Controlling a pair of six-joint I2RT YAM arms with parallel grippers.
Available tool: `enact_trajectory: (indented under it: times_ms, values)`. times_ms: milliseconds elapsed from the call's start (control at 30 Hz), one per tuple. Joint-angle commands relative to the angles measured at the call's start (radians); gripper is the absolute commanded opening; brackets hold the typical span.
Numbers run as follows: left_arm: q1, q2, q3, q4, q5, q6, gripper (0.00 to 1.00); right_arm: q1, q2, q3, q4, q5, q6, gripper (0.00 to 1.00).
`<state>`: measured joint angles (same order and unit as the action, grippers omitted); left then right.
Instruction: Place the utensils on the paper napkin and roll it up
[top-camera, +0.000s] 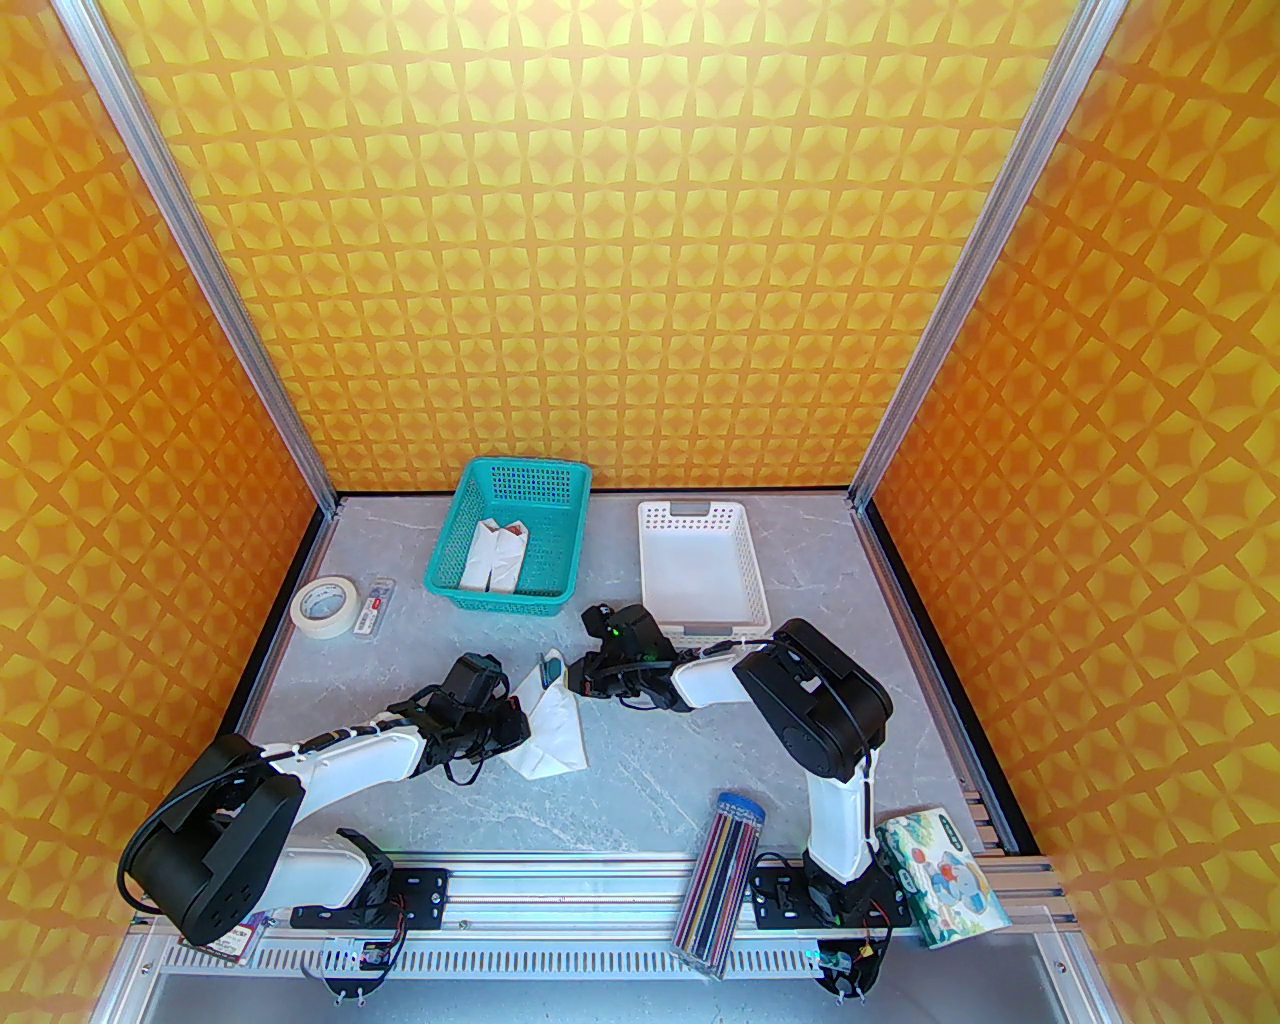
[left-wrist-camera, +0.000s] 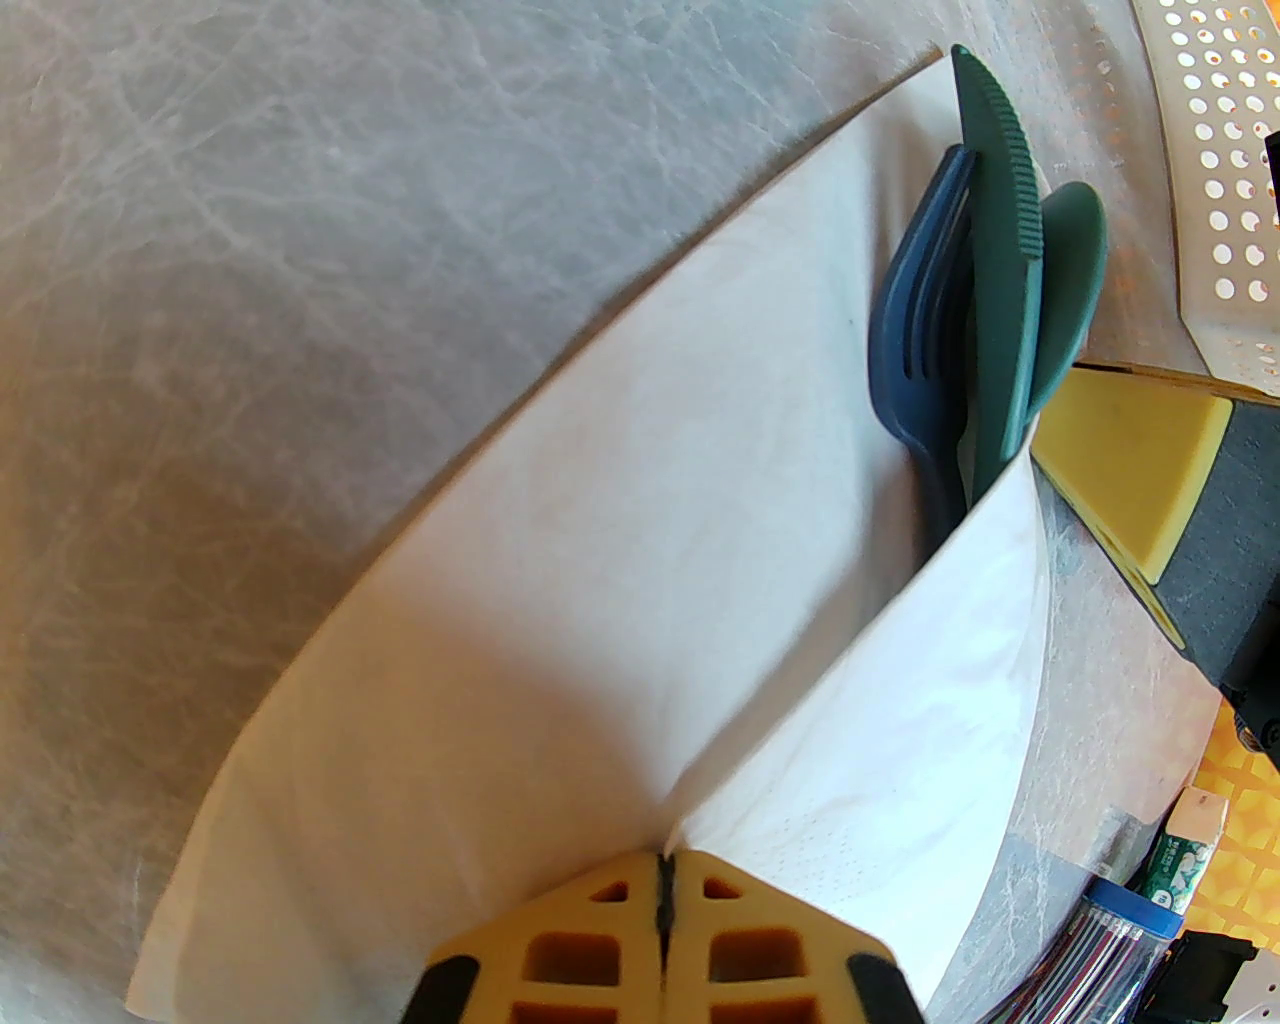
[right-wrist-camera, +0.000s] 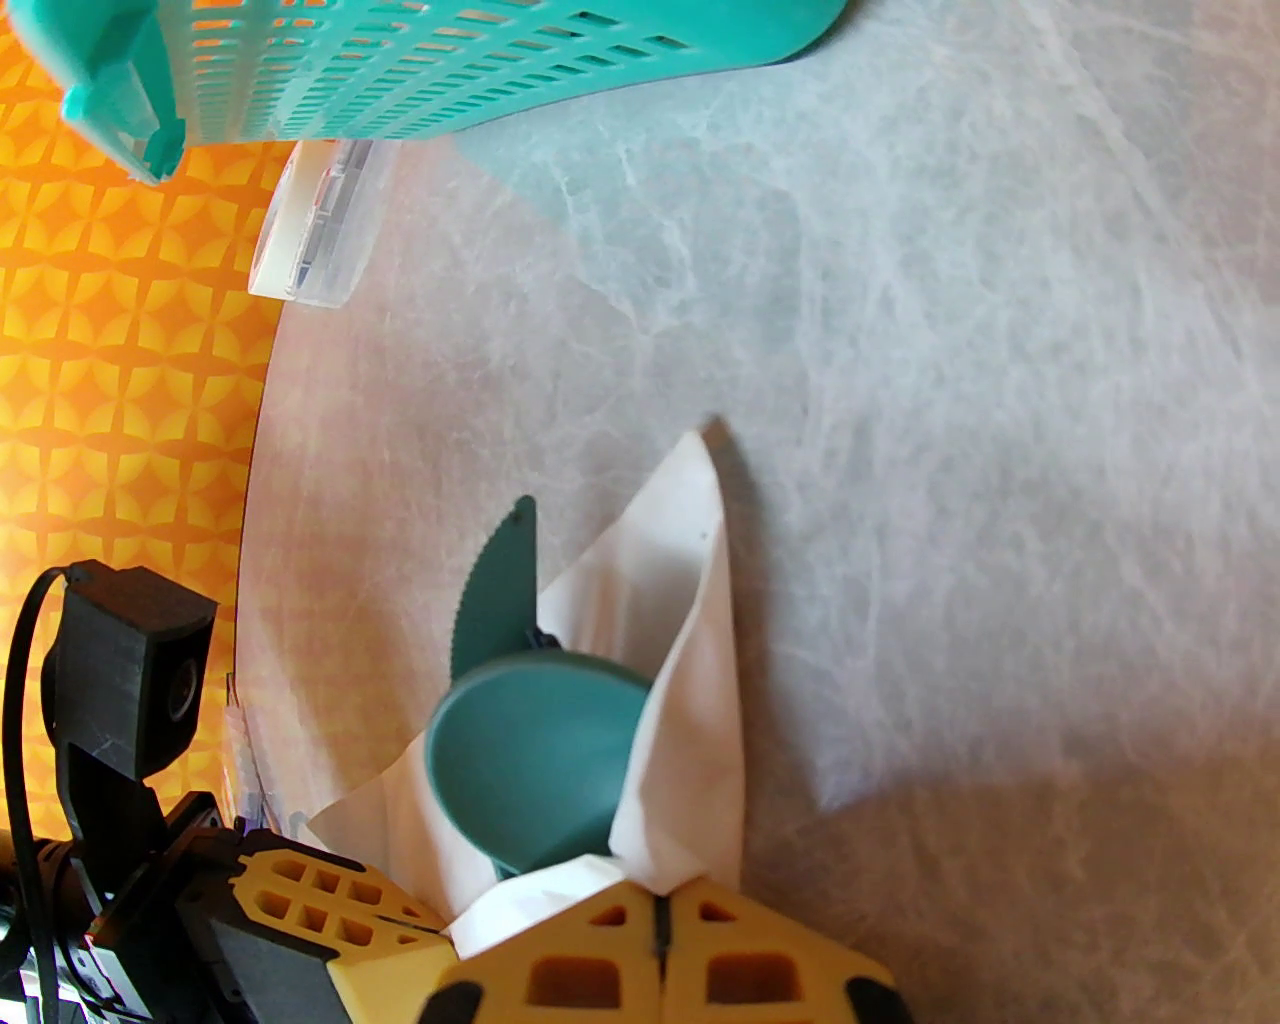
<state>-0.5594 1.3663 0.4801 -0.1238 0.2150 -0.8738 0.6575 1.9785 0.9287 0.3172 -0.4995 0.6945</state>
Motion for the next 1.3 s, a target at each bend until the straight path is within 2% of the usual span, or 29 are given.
enact_trajectory:
  times_ms: [0,333,567,733,1033,1267]
  values:
    - [-0.005,0.010,-0.029,-0.129,-0.058,0.019,0.00,-0.018,0.013,0.012,-0.069,0.055,-0.034,0.00]
    - [-0.004,0.009,-0.022,-0.129,-0.058,0.019,0.00,-0.019,-0.150,-0.007,-0.166,0.055,-0.073,0.00]
    - [-0.004,0.011,-0.019,-0.129,-0.058,0.019,0.00,0.019,-0.242,-0.097,-0.106,-0.022,0.013,0.00]
    - [-0.003,0.014,-0.018,-0.126,-0.058,0.021,0.00,0.060,-0.228,-0.144,-0.024,-0.058,0.092,0.00]
    - [-0.004,0.024,-0.010,-0.129,-0.058,0.022,0.00,0.087,-0.176,-0.164,-0.035,-0.022,0.118,0.00]
    - [-0.003,0.032,-0.008,-0.129,-0.062,0.022,0.00,0.087,-0.143,-0.172,-0.051,-0.044,0.122,0.00]
